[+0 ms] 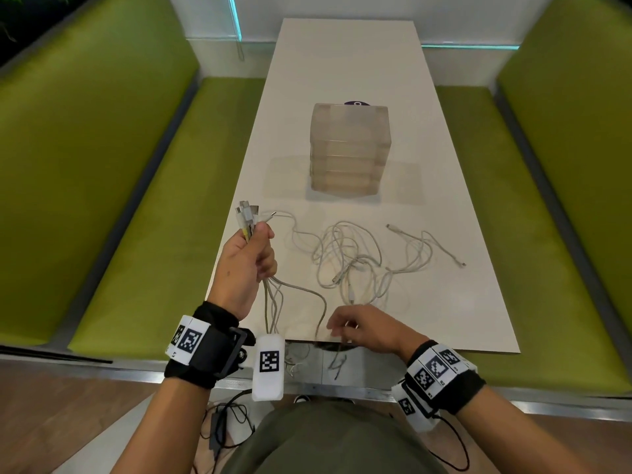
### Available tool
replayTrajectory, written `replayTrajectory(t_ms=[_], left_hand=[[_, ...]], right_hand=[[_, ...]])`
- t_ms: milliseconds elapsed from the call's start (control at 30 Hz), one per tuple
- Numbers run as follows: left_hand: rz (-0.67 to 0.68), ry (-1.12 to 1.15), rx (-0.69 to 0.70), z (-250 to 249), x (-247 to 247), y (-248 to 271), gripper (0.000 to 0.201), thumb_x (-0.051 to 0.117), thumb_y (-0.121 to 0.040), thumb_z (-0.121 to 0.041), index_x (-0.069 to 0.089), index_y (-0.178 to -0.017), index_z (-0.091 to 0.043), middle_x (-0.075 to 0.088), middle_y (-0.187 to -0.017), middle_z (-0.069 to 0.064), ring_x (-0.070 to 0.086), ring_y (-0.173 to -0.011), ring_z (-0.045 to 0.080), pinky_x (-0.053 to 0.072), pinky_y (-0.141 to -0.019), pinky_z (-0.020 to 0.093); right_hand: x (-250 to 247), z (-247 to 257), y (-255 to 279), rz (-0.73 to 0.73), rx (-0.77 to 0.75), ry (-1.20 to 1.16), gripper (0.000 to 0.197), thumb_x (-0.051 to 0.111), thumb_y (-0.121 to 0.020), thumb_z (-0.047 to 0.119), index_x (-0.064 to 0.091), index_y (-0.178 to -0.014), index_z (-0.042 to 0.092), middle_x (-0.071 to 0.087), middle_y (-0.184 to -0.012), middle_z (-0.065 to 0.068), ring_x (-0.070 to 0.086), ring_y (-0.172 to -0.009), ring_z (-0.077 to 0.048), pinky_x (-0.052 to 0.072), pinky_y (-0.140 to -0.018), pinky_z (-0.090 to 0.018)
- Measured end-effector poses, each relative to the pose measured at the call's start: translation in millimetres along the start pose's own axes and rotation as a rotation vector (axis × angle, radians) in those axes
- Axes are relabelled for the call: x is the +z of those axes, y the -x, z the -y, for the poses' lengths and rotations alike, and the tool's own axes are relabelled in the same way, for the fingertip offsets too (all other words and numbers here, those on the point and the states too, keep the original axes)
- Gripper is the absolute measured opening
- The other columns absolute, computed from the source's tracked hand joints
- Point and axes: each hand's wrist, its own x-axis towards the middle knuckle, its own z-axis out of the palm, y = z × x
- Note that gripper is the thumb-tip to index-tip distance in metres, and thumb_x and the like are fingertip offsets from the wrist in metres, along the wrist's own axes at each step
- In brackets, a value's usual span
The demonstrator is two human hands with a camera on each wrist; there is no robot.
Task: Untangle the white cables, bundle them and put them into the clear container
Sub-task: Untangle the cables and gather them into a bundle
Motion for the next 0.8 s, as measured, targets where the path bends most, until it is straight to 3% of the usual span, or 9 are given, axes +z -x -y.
replayTrajectory(t_ms=[67, 167, 233, 367, 567, 667, 800], left_hand=[[-0.002, -0.003, -0.007, 2, -1, 0, 0.024, 0.040, -0.101, -0.019, 0.048, -0.079, -0.013, 0.025, -0.052, -0.008, 0.019, -0.045, 0.008, 0.022, -0.042, 0.019], [-0.005, -0.002, -0.016, 3, -1, 0, 0.025, 0.040, -0.102, -0.019, 0.048, -0.079, -0.013, 0.024, -0.052, -0.009, 0.018, -0.045, 0.008, 0.022, -0.042, 0.019], [-0.003, 0.001, -0.017, 3, -1, 0, 0.025, 0.040, -0.102, -0.019, 0.048, -0.078, -0.013, 0.024, -0.052, -0.009, 0.019, -0.045, 0.008, 0.022, -0.042, 0.019], [0.004, -0.006, -0.017, 6, 0, 0, 0.025, 0.041, -0.101, -0.020, 0.049, -0.079, -0.013, 0.024, -0.052, -0.009, 0.019, -0.045, 0.008, 0.024, -0.041, 0.018], [0.001, -0.030, -0.019, 8, -2, 0, 0.025, 0.041, -0.101, -0.020, 0.049, -0.079, -0.012, 0.025, -0.052, -0.009, 0.020, -0.044, 0.008, 0.025, -0.041, 0.018], [-0.016, -0.057, -0.027, 7, -2, 0, 0.022, 0.044, -0.100, -0.018, 0.052, -0.081, -0.012, 0.027, -0.052, -0.009, 0.022, -0.045, 0.008, 0.026, -0.043, 0.019], [-0.016, -0.070, -0.033, 6, 5, -1, 0.021, 0.045, -0.100, -0.017, 0.057, -0.084, -0.011, 0.028, -0.053, -0.009, 0.023, -0.047, 0.009, 0.026, -0.046, 0.020]], right_hand=[[-10, 1, -4, -0.172, 0.010, -0.008, 0.017, 0.054, -0.092, 0.010, 0.065, -0.103, 0.015, 0.065, -0.099, 0.003, 0.062, -0.078, -0.013, 0.049, -0.068, -0.021], [-28, 2, -10, -0.356, 0.063, 0.099, 0.018, 0.053, -0.092, 0.009, 0.065, -0.104, 0.013, 0.063, -0.105, -0.001, 0.059, -0.085, -0.016, 0.047, -0.078, -0.027], [-35, 2, -16, -0.388, 0.153, 0.159, 0.018, 0.053, -0.093, 0.013, 0.065, -0.106, 0.009, 0.064, -0.105, -0.004, 0.058, -0.089, -0.017, 0.046, -0.079, -0.030], [-30, -2, -31, -0.323, 0.378, 0.238, 0.025, 0.058, -0.089, 0.032, 0.059, -0.100, 0.009, 0.062, -0.098, -0.006, 0.056, -0.084, -0.020, 0.040, -0.068, -0.030], [-36, 6, -25, -0.371, 0.352, 0.302, 0.006, 0.046, -0.092, 0.017, 0.046, -0.094, 0.012, 0.057, -0.089, -0.009, 0.051, -0.078, -0.024, 0.035, -0.064, -0.030], [-61, 15, -13, -0.423, 0.320, 0.402, 0.023, 0.043, -0.095, 0.020, 0.059, -0.106, 0.009, 0.060, -0.102, -0.015, 0.056, -0.093, -0.031, 0.042, -0.070, -0.032], [-101, 39, 12, -0.442, 0.184, 0.467, 0.026, 0.045, -0.095, 0.013, 0.067, -0.108, 0.011, 0.057, -0.109, -0.015, 0.056, -0.104, -0.031, 0.043, -0.082, -0.033]])
